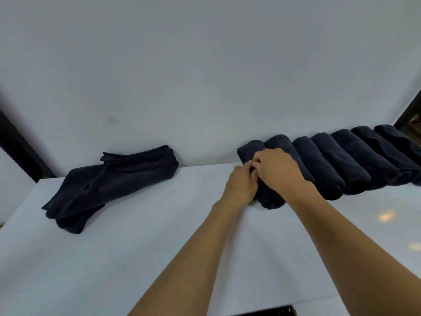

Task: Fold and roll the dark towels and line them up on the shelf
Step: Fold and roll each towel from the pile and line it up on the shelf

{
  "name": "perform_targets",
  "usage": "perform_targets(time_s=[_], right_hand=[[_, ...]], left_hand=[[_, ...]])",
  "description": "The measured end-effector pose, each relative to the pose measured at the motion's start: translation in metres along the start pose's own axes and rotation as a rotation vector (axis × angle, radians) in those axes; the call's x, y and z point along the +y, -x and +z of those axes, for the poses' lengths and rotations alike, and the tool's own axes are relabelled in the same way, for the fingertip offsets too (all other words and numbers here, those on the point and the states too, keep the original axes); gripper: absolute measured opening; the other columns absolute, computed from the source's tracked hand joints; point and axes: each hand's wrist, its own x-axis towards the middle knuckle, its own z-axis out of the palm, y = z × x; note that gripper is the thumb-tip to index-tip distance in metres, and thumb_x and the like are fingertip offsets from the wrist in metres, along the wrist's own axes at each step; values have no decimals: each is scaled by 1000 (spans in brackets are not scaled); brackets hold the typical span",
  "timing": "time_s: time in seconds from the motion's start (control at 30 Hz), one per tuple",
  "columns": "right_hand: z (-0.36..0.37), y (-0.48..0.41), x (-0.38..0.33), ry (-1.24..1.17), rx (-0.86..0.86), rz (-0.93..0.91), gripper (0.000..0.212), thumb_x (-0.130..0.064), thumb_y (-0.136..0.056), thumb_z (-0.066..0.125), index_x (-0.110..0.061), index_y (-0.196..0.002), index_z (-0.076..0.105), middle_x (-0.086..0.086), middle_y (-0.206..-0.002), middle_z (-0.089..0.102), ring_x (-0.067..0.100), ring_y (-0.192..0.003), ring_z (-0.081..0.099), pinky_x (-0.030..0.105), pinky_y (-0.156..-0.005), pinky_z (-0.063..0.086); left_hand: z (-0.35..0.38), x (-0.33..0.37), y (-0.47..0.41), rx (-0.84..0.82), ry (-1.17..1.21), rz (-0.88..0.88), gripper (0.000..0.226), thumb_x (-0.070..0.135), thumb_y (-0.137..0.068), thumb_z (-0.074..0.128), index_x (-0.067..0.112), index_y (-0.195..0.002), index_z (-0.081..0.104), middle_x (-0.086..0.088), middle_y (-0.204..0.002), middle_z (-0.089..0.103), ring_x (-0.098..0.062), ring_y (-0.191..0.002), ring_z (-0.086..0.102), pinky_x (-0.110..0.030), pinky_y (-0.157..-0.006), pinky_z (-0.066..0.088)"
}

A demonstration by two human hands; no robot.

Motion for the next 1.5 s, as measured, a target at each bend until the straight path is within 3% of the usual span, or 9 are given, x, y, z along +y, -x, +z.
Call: perform_targets(time_s=[0.07, 0.2, 0.33, 0.53, 0.73, 0.9, 1.0, 1.23, 1.5], right_hand=[[1, -3, -21, 53, 53, -36, 16, -14, -95, 49, -14, -102, 63, 2, -80, 55, 21, -78, 54, 31, -56, 38], [7, -11, -89, -337, 32, -273, 29, -21, -100, 49, -22, -126, 60, 1, -121, 63, 23, -109, 59, 39, -89, 49], [14, -24, -167, -544, -80, -447, 32, -15, -97, 49, -22, -126, 63, -2, -127, 64, 20, -114, 58, 39, -98, 46], [31, -51, -249, -337, -167, -606, 38, -4, -97, 43, -15, -133, 52, 9, -126, 56, 27, -110, 55, 43, -93, 47], [54, -67, -280, -100, -40, -644, 21, -16, -98, 46, -11, -117, 53, 10, -109, 57, 30, -95, 58, 38, -73, 45], [18, -66, -275, -440, 47, -621, 22, -11, -96, 44, -12, -108, 62, 6, -103, 66, 25, -93, 59, 34, -80, 46], [-39, -62, -263, -663, 118, -614, 17, -15, -94, 49, -21, -92, 65, -5, -88, 66, 16, -82, 60, 17, -69, 44], [-182, -30, -208, -1077, 218, -638, 13, -21, -90, 60, -23, -85, 72, -10, -71, 64, 2, -56, 57, 16, -57, 48], [-233, 3, -149, -945, 355, -604, 17, -34, -93, 60, -29, -88, 75, -7, -83, 73, 10, -76, 69, 29, -75, 56]], left_hand=[[-29, -15, 6, 12, -30, 28, 34, 21, -101, 42, 15, -132, 56, -11, -114, 64, -27, -102, 62, -30, -84, 47], [-110, -51, 21, 388, -346, 9, 25, 16, -96, 52, 16, -116, 67, -8, -113, 65, -27, -104, 59, -38, -90, 46], [-197, -92, 45, 681, -556, -206, 22, 15, -95, 52, 16, -111, 66, -8, -111, 63, -30, -102, 57, -43, -85, 48], [-246, -146, 60, 495, -525, -391, 34, 21, -94, 59, 15, -127, 55, -7, -117, 66, -29, -106, 60, -38, -81, 47], [-256, -159, 50, 589, -379, -246, 12, 20, -92, 61, 19, -96, 72, 1, -87, 69, -21, -82, 64, -32, -68, 50], [-278, -129, 56, 661, -153, -104, 10, 27, -89, 65, 18, -87, 69, 10, -88, 67, -10, -83, 62, -16, -67, 41], [-301, -82, 64, 655, -19, -7, 15, 37, -87, 68, 25, -96, 67, 15, -92, 68, -2, -84, 64, -13, -69, 44], [-342, 60, 85, 601, 63, 267, 15, 37, -80, 75, 23, -86, 73, 7, -83, 74, -7, -80, 70, -25, -75, 56], [-319, 120, 94, 490, 173, 335, 27, 27, -96, 60, 4, -85, 69, -6, -80, 65, -17, -74, 60, -44, -78, 58]])
